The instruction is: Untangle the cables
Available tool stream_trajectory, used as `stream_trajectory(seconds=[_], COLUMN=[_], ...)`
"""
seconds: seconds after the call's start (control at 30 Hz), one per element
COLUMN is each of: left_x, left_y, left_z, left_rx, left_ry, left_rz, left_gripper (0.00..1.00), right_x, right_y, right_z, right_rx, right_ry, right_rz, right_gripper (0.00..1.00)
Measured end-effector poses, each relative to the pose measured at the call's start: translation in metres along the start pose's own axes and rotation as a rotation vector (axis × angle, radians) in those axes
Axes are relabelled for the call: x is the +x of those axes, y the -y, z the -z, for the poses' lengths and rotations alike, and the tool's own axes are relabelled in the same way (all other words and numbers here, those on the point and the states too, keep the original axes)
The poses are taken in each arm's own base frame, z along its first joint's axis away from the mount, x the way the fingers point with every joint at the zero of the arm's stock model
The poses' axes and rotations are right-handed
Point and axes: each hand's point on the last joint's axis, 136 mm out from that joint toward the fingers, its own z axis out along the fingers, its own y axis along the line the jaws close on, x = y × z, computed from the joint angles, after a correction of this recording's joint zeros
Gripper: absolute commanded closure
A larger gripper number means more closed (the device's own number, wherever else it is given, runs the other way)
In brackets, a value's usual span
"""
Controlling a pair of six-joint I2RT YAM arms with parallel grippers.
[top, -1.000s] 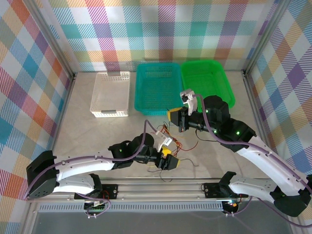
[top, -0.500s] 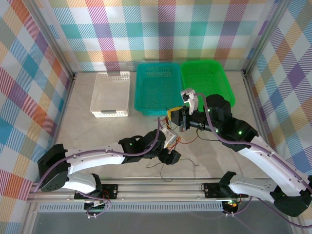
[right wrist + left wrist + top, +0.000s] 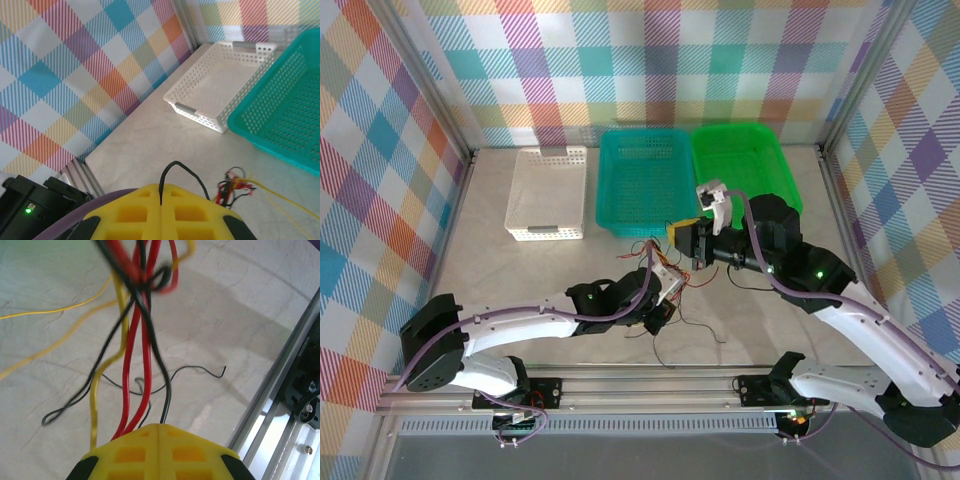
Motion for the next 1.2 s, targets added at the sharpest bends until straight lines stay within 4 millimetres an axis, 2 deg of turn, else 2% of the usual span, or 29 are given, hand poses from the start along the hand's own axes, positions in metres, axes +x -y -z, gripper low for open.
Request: stream_trajectory(seconds=[0.17, 0.33, 0.47, 0.63, 0.67, 0.7, 0.73, 0.83, 0.93, 1.1, 1.2], left_x=[0.013, 0.023, 0.022, 0.017, 0.017, 0.016, 0.014, 0.005, -0.008, -0.035, -0.044], left_y=[-0.002, -0.002, -0.002, -0.001, -0.001, 0.0, 0.002, 0.013, 0.026, 0.053, 0.059], left_z=[0.009, 0.021, 0.034, 0.044, 0.045, 0.046, 0.049, 0.057, 0.068, 0.088, 0.093], left_rx=[0.02, 0.049, 0.068, 0.084, 0.088, 0.095, 0.109, 0.168, 0.232, 0.357, 0.381], left_ry=[-0.004, 0.02, 0.054, 0.105, 0.11, 0.117, 0.125, 0.155, 0.185, 0.243, 0.254], left_rz=[0.005, 0.021, 0.029, 0.051, 0.058, 0.067, 0.072, 0.08, 0.093, 0.084, 0.077], left_gripper=[1.0, 1.0, 1.0, 1.0, 0.9, 0.66, 0.49, 0.31, 0.22, 0.13, 0.1], right_x=[-0.014, -0.018, -0.021, -0.037, -0.039, -0.04, -0.04, -0.036, -0.034, -0.032, -0.031], right_y=[0.009, 0.017, 0.02, 0.012, 0.01, 0.009, 0.008, 0.008, 0.008, 0.007, 0.006], right_z=[0.01, 0.013, 0.017, 0.029, 0.03, 0.03, 0.029, 0.024, 0.02, 0.018, 0.016], right_rx=[0.057, 0.095, 0.113, 0.093, 0.085, 0.079, 0.074, 0.067, 0.062, 0.053, 0.045], right_ry=[0.049, 0.061, 0.06, 0.094, 0.096, 0.097, 0.093, 0.073, 0.058, 0.049, 0.042], right_rz=[-0.002, -0.02, -0.032, -0.038, -0.039, -0.039, -0.043, -0.056, -0.063, -0.067, -0.071], right_gripper=[1.0, 1.0, 1.0, 1.0, 1.0, 1.0, 1.0, 1.0, 1.0, 1.0, 1.0])
